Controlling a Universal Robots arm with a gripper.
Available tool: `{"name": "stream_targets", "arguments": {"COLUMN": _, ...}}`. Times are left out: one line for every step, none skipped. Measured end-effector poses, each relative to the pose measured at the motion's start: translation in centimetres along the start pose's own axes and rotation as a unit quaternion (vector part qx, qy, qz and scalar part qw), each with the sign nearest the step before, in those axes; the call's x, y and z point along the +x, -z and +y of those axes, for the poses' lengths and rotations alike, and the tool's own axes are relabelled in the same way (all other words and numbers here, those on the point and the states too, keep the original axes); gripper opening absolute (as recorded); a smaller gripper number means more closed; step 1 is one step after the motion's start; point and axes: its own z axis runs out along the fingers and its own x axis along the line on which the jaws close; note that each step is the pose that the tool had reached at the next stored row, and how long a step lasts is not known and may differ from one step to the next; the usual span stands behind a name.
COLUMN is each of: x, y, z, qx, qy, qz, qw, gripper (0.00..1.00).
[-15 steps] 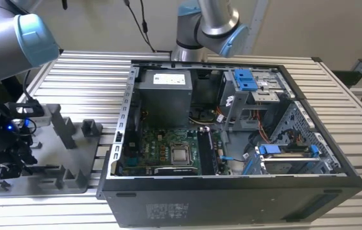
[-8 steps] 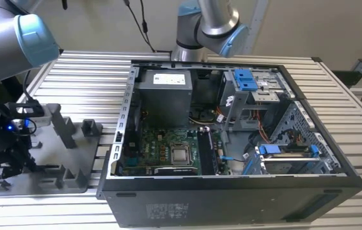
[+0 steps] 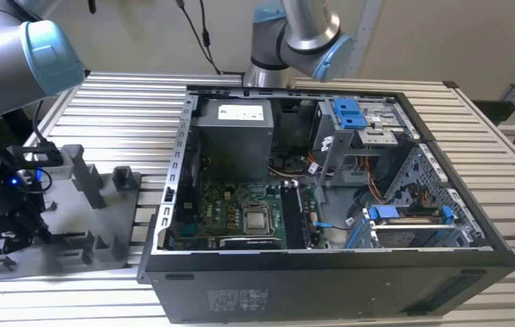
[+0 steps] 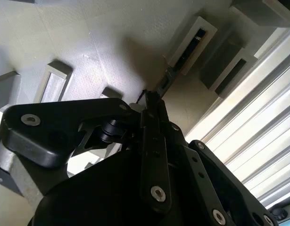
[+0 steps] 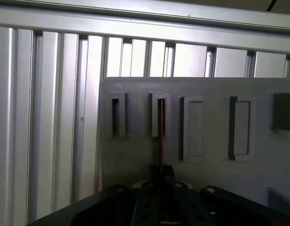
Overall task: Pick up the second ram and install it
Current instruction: 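Pick up the second ram and move it above second insertion slot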
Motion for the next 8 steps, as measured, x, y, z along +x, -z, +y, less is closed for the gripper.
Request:
{"name": "stream_targets", "arguments": {"x": 0.0, "y": -0.01, "z": 0.0, "qx": 0.0, "qy": 0.0, "qz": 0.0, "qw": 1.0, "gripper": 0.14}}
{"name": "stream_targets", "arguments": {"x": 0.0, "y": -0.01, "z": 0.0, "qx": 0.0, "qy": 0.0, "qz": 0.0, "qw": 1.0, "gripper": 0.14}}
{"name": "stream_targets", "arguments": {"x": 0.0, "y": -0.02, "z": 0.0, "qx": 0.0, "qy": 0.0, "qz": 0.0, "qw": 1.0, "gripper": 0.14}}
{"name": "stream_targets", "arguments": {"x": 0.0, "y": -0.03, "z": 0.0, "qx": 0.0, "qy": 0.0, "qz": 0.0, "qw": 1.0, "gripper": 0.14}}
{"name": "stream_targets", "arguments": {"x": 0.0, "y": -0.03, "z": 0.0, "qx": 0.0, "qy": 0.0, "qz": 0.0, "qw": 1.0, "gripper": 0.14}}
{"name": "stream_targets", "arguments": {"x": 0.0, "y": -0.04, "z": 0.0, "qx": 0.0, "qy": 0.0, "qz": 0.0, "qw": 1.0, "gripper": 0.14}}
{"name": "stream_targets", "arguments": {"x": 0.0, "y": -0.05, "z": 0.0, "qx": 0.0, "qy": 0.0, "qz": 0.0, "qw": 1.0, "gripper": 0.14}}
{"name": "stream_targets", "arguments": {"x": 0.0, "y": -0.05, "z": 0.0, "qx": 0.0, "qy": 0.0, "qz": 0.0, "qw": 1.0, "gripper": 0.14}}
